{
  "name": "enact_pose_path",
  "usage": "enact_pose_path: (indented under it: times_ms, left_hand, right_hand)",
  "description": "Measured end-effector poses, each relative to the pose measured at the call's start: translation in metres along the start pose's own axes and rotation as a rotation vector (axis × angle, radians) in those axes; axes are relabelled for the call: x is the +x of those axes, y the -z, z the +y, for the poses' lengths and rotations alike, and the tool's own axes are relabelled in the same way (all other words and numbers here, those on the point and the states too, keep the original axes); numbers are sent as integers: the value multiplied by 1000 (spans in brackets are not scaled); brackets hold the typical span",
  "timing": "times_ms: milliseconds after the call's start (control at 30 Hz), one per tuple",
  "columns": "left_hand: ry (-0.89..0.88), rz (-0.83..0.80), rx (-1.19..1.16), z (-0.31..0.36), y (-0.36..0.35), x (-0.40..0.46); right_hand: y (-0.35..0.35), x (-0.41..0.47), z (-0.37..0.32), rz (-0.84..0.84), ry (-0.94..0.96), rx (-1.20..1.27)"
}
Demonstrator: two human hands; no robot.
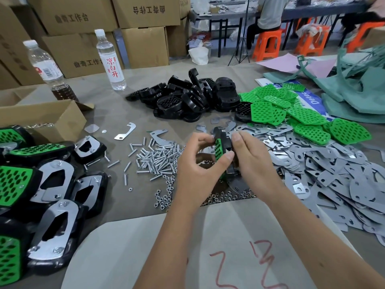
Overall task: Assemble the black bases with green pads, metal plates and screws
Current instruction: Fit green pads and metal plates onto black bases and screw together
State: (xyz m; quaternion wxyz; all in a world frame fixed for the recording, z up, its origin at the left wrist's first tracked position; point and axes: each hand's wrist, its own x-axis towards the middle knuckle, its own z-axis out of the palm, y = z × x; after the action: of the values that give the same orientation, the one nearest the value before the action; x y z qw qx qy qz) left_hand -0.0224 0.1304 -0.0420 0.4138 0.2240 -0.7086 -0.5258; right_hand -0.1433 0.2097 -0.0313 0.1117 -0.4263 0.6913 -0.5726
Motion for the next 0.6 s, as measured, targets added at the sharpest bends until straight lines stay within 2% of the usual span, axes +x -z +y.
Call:
enact_pose_path:
  times_ms: [133, 400, 600]
  left_hand:
    - [82, -13, -121, -1, 2, 1]
    - [228, -105, -302, -1, 4, 0]
    - [261, -127, -339, -5, 5, 2]
  right_hand:
    - [-4, -4, 3, -39, 155, -91]
    - [4, 3, 15, 21, 408, -289]
    - [-3, 2, 14, 106, 428, -339]
